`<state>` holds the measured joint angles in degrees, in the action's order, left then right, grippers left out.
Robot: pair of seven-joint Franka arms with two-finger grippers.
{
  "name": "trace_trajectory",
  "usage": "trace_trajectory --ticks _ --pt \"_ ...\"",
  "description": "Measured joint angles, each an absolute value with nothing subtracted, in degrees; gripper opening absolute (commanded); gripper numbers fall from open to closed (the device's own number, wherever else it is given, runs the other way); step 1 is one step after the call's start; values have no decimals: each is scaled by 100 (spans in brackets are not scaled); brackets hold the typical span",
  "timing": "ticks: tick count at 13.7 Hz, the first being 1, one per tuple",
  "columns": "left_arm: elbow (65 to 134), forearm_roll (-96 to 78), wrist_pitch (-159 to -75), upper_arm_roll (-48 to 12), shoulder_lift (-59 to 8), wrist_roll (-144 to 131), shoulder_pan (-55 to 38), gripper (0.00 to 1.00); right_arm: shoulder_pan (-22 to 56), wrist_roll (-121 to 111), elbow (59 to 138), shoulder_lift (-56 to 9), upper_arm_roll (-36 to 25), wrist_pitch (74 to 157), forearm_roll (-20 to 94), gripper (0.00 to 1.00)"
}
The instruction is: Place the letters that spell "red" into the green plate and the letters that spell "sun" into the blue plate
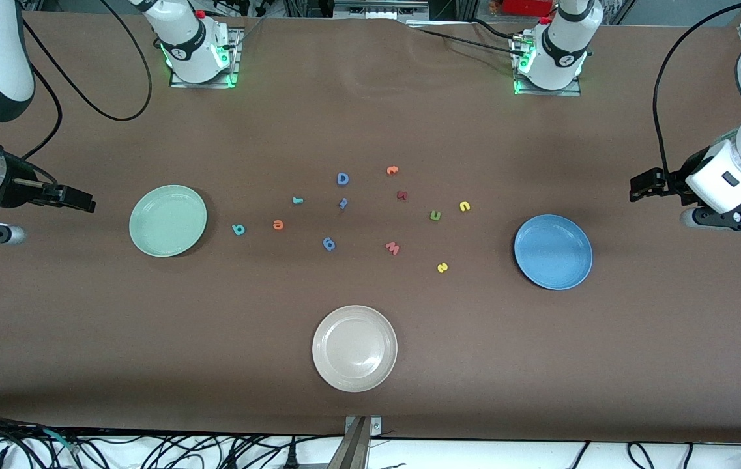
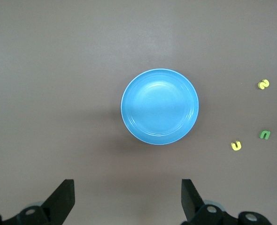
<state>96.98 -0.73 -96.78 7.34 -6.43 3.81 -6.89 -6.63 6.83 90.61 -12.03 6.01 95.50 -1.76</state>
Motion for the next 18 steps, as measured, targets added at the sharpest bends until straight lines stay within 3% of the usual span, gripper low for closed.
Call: trace_trajectory --ticks 10,18 --pt "9698 -74 -9678 734 -643 381 -690 100 -566 1096 9505 -1311 723 9600 -167 99" --pt "9685 -83 -9685 736 -651 381 -701 100 -500 1206 11103 -1549 1312 11274 -147 99"
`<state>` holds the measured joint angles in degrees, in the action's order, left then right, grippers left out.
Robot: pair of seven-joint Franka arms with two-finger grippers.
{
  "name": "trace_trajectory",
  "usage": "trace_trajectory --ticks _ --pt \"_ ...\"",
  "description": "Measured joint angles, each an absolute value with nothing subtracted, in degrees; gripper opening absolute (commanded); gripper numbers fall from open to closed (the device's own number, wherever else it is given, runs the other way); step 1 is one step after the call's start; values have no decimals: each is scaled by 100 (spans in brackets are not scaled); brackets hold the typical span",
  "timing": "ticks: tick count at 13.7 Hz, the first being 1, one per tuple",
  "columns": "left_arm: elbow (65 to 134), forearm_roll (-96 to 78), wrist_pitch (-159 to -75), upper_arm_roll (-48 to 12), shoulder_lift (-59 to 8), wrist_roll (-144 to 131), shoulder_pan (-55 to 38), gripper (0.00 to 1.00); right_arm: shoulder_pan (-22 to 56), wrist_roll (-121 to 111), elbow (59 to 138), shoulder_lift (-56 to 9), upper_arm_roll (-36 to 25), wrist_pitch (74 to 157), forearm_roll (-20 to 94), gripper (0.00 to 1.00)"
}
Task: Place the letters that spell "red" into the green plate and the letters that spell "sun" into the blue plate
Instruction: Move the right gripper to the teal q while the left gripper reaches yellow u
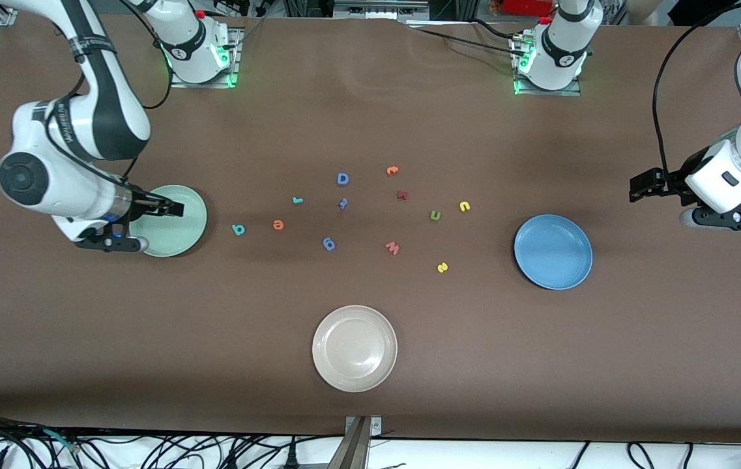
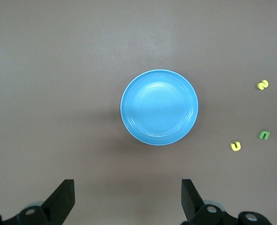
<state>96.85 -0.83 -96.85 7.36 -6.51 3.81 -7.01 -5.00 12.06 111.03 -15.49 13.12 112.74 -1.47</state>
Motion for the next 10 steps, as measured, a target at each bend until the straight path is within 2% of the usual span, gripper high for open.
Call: trace_trajectory --ticks 4,10 --pt "9684 -1091 -9758 788 -914 377 -476 100 -499 1194 12160 -1556 1587 12310 -148 99" --pt "9642 -1178 -9802 695 -1159 155 -734 100 -484 374 12712 -1644 1803 13489 -157 99"
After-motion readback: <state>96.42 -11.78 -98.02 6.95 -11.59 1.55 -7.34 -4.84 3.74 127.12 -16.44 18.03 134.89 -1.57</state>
